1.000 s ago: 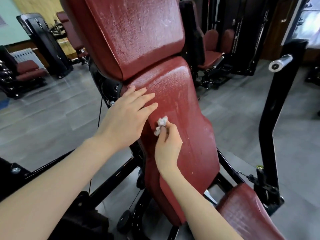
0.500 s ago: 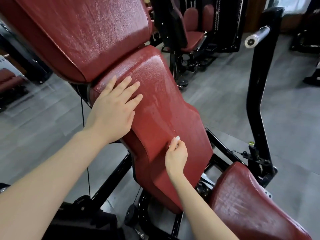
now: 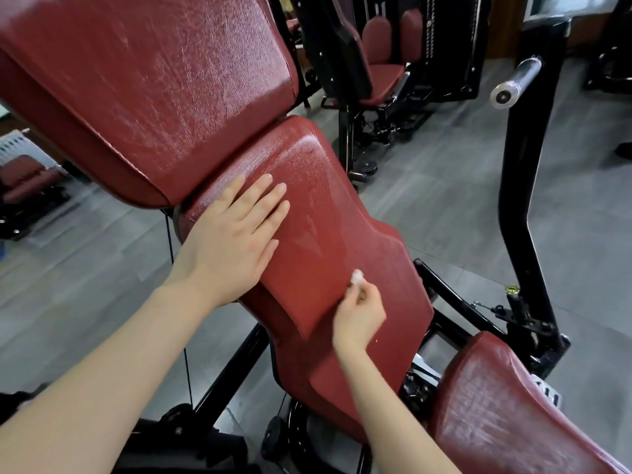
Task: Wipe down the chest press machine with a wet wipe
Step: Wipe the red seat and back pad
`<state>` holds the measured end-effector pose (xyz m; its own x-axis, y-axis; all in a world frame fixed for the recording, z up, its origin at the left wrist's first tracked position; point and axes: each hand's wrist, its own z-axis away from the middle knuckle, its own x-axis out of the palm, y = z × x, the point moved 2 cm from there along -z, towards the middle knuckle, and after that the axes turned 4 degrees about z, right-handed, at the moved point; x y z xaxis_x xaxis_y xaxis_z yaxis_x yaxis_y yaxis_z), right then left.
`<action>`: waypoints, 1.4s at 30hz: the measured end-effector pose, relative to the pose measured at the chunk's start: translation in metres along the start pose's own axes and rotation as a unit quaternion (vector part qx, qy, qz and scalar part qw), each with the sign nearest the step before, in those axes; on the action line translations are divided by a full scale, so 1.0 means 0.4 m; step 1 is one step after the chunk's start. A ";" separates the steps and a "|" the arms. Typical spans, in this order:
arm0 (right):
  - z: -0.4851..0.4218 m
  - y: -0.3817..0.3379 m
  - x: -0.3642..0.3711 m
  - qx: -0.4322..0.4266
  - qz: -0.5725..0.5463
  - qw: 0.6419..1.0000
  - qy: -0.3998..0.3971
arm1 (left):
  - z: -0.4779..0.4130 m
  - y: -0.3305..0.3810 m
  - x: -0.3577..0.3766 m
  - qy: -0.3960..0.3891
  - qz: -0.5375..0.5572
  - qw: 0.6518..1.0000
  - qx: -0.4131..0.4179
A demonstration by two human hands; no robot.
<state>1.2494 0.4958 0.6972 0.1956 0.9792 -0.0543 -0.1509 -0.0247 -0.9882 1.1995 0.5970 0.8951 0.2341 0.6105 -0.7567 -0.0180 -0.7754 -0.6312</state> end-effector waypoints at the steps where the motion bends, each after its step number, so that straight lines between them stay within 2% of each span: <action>1: -0.019 0.018 -0.014 0.071 0.017 0.997 0.010 | 0.000 0.002 -0.001 0.000 0.001 1.000 -0.002; 2: -0.026 0.013 -0.013 0.109 0.035 0.993 0.009 | -0.001 0.003 -0.001 0.003 0.003 1.000 -0.004; 3: -0.026 -0.017 0.000 0.098 0.034 0.995 -0.002 | -0.001 0.005 0.000 0.008 0.006 1.000 -0.007; 5: -0.004 -0.134 0.042 -0.040 -0.025 0.998 -0.044 | -0.004 0.009 0.000 0.021 0.016 1.000 -0.017; 7: 0.039 -0.234 0.073 -0.213 -0.061 0.970 -0.099 | -0.016 0.012 -0.005 0.043 0.034 0.998 -0.028; 9: 0.031 -0.227 0.080 -0.289 -0.051 0.949 -0.116 | -0.032 0.012 -0.013 0.061 0.053 0.996 -0.037; 10: 0.010 -0.186 0.069 -0.275 -0.040 0.954 -0.109 | -0.041 0.010 -0.015 0.065 0.055 0.996 -0.040; 11: -0.016 -0.132 0.051 -0.220 -0.020 0.971 -0.095 | -0.049 0.007 -0.017 0.065 0.051 0.996 -0.042; 13: -0.075 -0.028 0.007 -0.040 0.015 0.998 -0.043 | -0.064 0.000 -0.015 0.060 0.040 0.997 -0.040; 15: -0.112 -0.001 -0.010 0.094 0.038 0.995 -0.011 | -0.075 -0.006 -0.015 0.053 0.030 0.998 -0.034; 16: -0.117 -0.030 0.001 0.100 0.022 0.995 -0.019 | -0.080 -0.010 -0.017 0.051 0.027 0.998 -0.032; 17: -0.118 -0.081 0.023 0.065 -0.013 0.997 -0.037 | -0.085 -0.014 -0.018 0.049 0.026 0.998 -0.033; 19: -0.093 -0.214 0.072 -0.089 -0.071 0.991 -0.068 | -0.096 -0.018 -0.020 0.045 0.023 0.998 -0.032; 21: -0.062 -0.306 0.105 -0.246 -0.068 0.964 -0.074 | -0.101 -0.020 -0.020 0.039 0.021 0.999 -0.032; 23: -0.082 -0.288 0.107 -0.320 -0.034 0.945 -0.061 | -0.099 -0.019 -0.018 0.031 0.022 0.999 -0.035; 24: -0.113 -0.248 0.096 -0.304 -0.010 0.951 -0.055 | -0.099 -0.018 -0.017 0.027 0.021 0.999 -0.038; 26: -0.186 -0.145 0.059 -0.140 0.038 0.989 -0.039 | -0.099 -0.015 -0.015 0.017 0.018 0.999 -0.045; 27: -0.213 -0.108 0.041 -0.050 0.061 0.996 -0.034 | -0.100 -0.013 -0.014 0.013 0.018 0.999 -0.049; 28: -0.228 -0.096 0.036 0.004 0.073 0.997 -0.034 | -0.100 -0.013 -0.013 0.011 0.017 0.998 -0.053; 30: -0.224 -0.155 0.052 -0.011 0.057 0.997 -0.052 | -0.101 -0.012 -0.012 0.012 0.012 0.998 -0.056; 32: -0.191 -0.281 0.083 -0.118 0.001 0.988 -0.097 | -0.101 -0.011 -0.009 0.018 0.008 0.998 -0.057; 34: -0.154 -0.405 0.108 -0.223 -0.042 0.963 -0.147 | -0.101 -0.010 -0.009 0.028 0.013 0.998 -0.056; 36: -0.143 -0.455 0.125 -0.282 -0.043 0.946 -0.156 | -0.103 -0.011 -0.009 0.034 0.018 0.998 -0.055; 38: -0.180 -0.398 0.117 -0.241 -0.004 0.964 -0.115 | -0.103 -0.011 -0.010 0.034 0.014 0.998 -0.057; 41: -0.252 -0.271 0.063 -0.053 0.091 0.989 -0.106 | -0.097 -0.009 -0.012 0.040 0.007 0.997 -0.059; 42: -0.262 -0.268 0.060 -0.027 0.100 0.987 -0.119 | -0.097 -0.008 -0.011 0.042 0.004 0.997 -0.057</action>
<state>1.3719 0.5007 0.7870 -0.0674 0.9732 -0.2198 -0.1095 -0.2262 -0.9679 1.2364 0.5907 0.9071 0.3150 0.5929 -0.7412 0.0901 -0.7960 -0.5985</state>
